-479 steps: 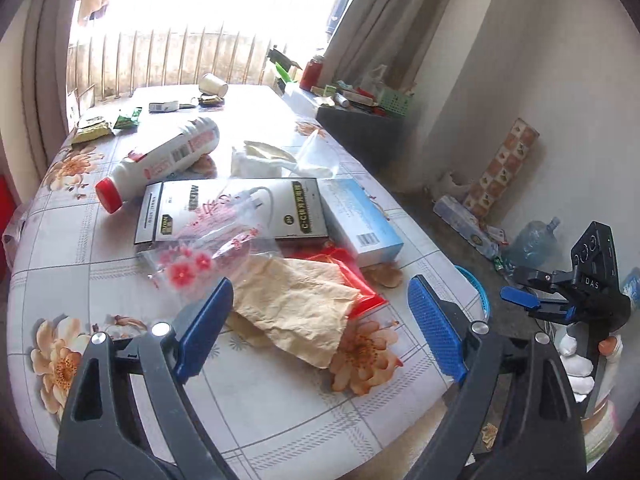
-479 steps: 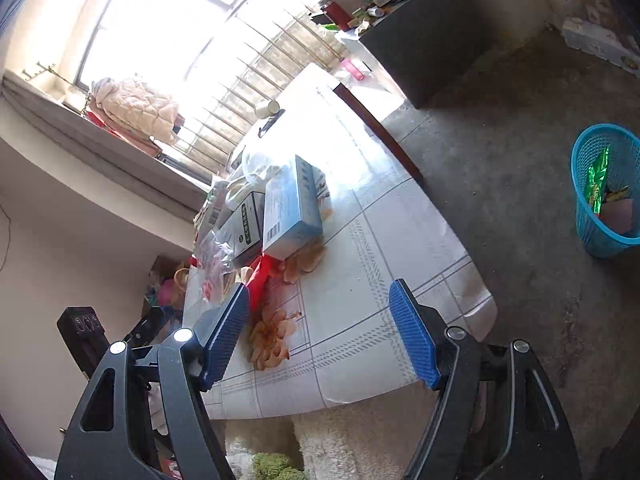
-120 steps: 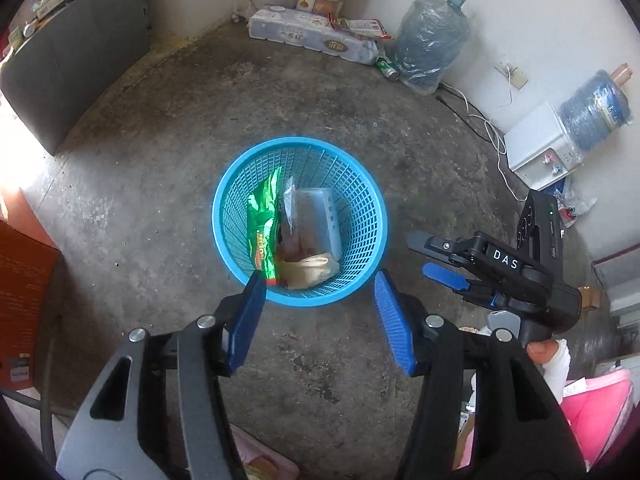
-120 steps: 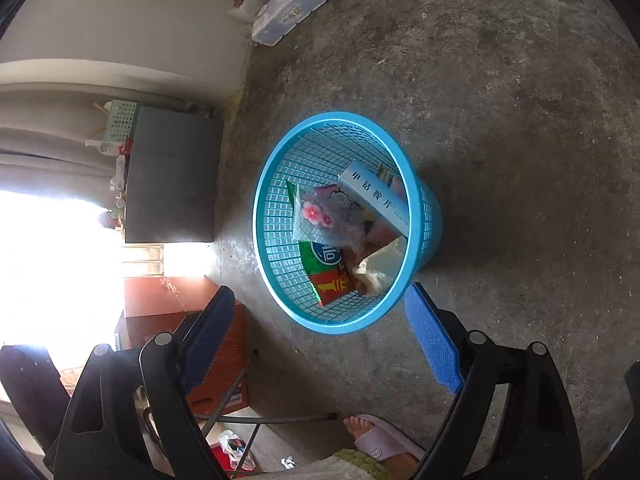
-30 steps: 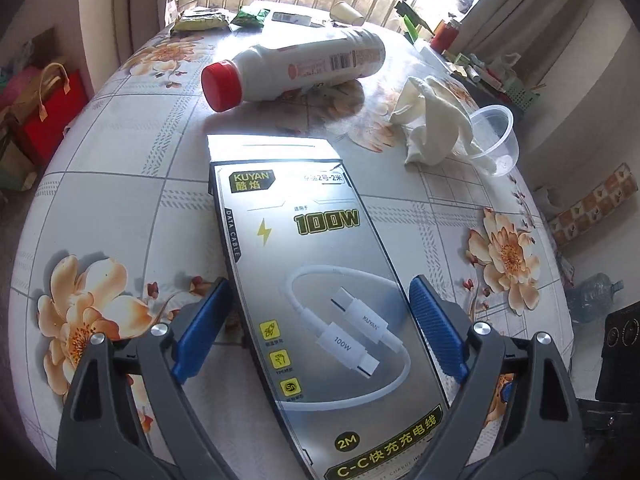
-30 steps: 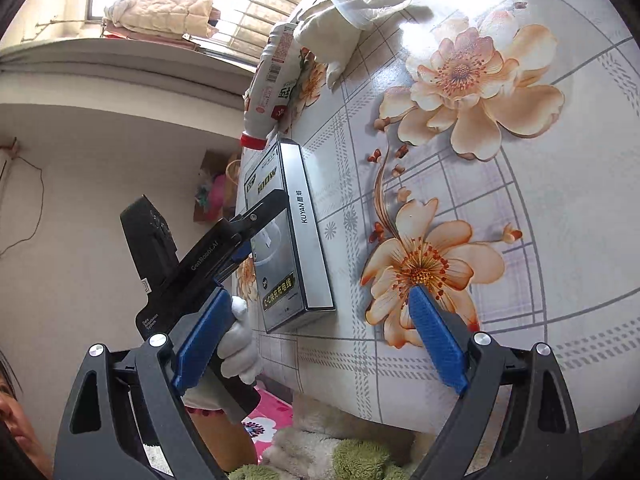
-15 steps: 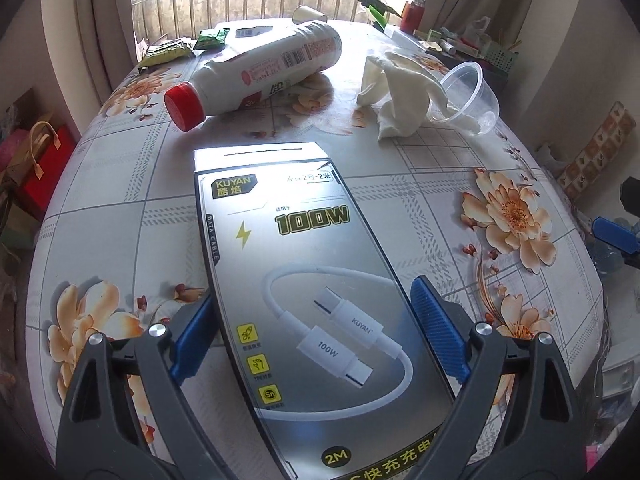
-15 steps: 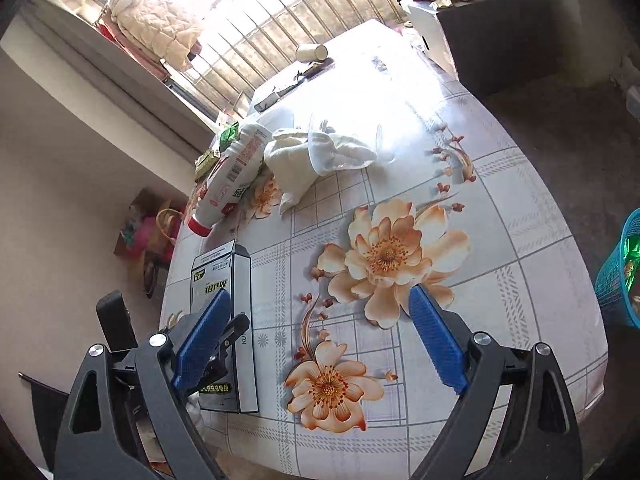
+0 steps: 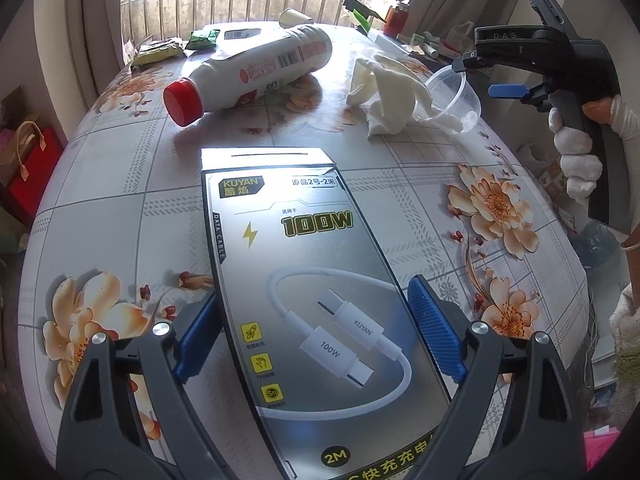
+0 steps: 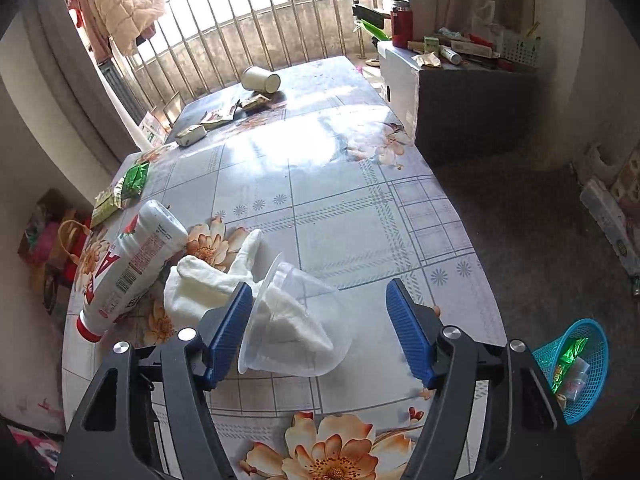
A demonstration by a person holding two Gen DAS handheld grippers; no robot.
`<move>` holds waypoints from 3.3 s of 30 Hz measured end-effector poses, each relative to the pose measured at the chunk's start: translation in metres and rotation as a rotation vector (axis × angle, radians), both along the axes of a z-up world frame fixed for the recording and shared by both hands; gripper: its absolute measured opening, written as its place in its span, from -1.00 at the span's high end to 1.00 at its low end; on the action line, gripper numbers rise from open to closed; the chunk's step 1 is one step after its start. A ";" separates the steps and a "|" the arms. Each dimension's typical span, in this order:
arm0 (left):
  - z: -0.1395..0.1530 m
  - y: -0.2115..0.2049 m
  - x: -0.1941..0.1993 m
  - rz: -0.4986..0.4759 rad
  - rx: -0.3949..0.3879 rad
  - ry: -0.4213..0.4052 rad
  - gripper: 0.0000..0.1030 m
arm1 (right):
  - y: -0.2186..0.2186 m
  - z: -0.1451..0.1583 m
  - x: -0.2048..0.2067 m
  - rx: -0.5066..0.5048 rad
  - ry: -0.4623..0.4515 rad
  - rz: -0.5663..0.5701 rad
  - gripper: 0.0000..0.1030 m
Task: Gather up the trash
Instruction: 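Grasp the grey charger cable box with the left tool, then grasp the clear plastic cup rim with the right tool while the left tool holds the charger box, then hold the charger box in the left tool while the right tool holds the clear cup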
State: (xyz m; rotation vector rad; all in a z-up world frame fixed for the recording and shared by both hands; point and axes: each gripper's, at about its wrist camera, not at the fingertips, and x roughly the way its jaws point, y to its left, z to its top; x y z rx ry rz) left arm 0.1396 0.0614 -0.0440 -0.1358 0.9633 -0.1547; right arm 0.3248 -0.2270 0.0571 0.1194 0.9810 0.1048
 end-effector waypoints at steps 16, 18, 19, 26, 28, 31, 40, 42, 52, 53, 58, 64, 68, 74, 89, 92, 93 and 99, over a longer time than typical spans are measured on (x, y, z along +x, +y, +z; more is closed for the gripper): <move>0.001 0.001 -0.002 -0.020 -0.013 0.001 -0.61 | -0.056 -0.025 -0.070 -0.061 0.064 -0.040 0.88; 0.002 -0.001 -0.004 -0.032 -0.022 0.007 -0.56 | -0.066 -0.026 -0.087 -0.003 0.075 -0.041 0.88; 0.002 -0.003 -0.006 -0.041 -0.028 0.010 -0.55 | -0.071 -0.026 -0.096 0.027 0.081 -0.039 0.88; 0.004 -0.015 -0.016 -0.083 -0.067 0.056 -0.49 | -0.093 -0.032 -0.159 0.290 0.148 -0.004 0.88; 0.004 -0.017 -0.016 -0.074 -0.060 0.069 -0.50 | -0.094 -0.038 -0.174 0.349 0.173 0.000 0.87; 0.005 -0.019 -0.012 -0.061 -0.042 0.085 -0.50 | -0.093 -0.046 -0.189 0.405 0.195 0.003 0.87; 0.003 -0.030 -0.008 -0.050 0.060 0.096 -0.53 | -0.086 -0.058 -0.196 0.418 0.204 -0.012 0.81; 0.002 -0.032 -0.008 -0.048 0.076 0.094 -0.53 | -0.087 -0.060 -0.194 0.412 0.205 -0.015 0.81; 0.001 -0.037 -0.007 -0.049 0.110 0.082 -0.53 | -0.094 -0.065 -0.197 0.399 0.197 -0.046 0.41; 0.001 -0.037 -0.007 -0.049 0.112 0.081 -0.53 | -0.095 -0.065 -0.197 0.403 0.196 -0.045 0.41; 0.001 -0.038 -0.006 -0.048 0.114 0.078 -0.53 | -0.096 -0.065 -0.197 0.408 0.195 -0.045 0.41; 0.001 -0.039 -0.006 -0.046 0.121 0.072 -0.53 | -0.092 -0.065 -0.197 0.407 0.193 -0.036 0.41; 0.000 -0.039 -0.006 -0.046 0.123 0.071 -0.53 | -0.090 -0.065 -0.197 0.407 0.192 -0.033 0.41; 0.000 -0.040 -0.006 -0.045 0.123 0.068 -0.53 | -0.090 -0.067 -0.197 0.409 0.195 -0.038 0.41; 0.000 -0.040 -0.005 -0.047 0.124 0.066 -0.53 | -0.091 -0.069 -0.198 0.417 0.197 -0.042 0.41; 0.000 -0.040 -0.006 -0.047 0.124 0.066 -0.53 | -0.091 -0.069 -0.198 0.417 0.198 -0.041 0.41; 0.000 -0.040 -0.006 -0.047 0.124 0.066 -0.53 | -0.091 -0.069 -0.198 0.417 0.197 -0.042 0.41; 0.000 -0.040 -0.006 -0.046 0.124 0.065 -0.53 | -0.089 -0.068 -0.199 0.418 0.195 -0.039 0.41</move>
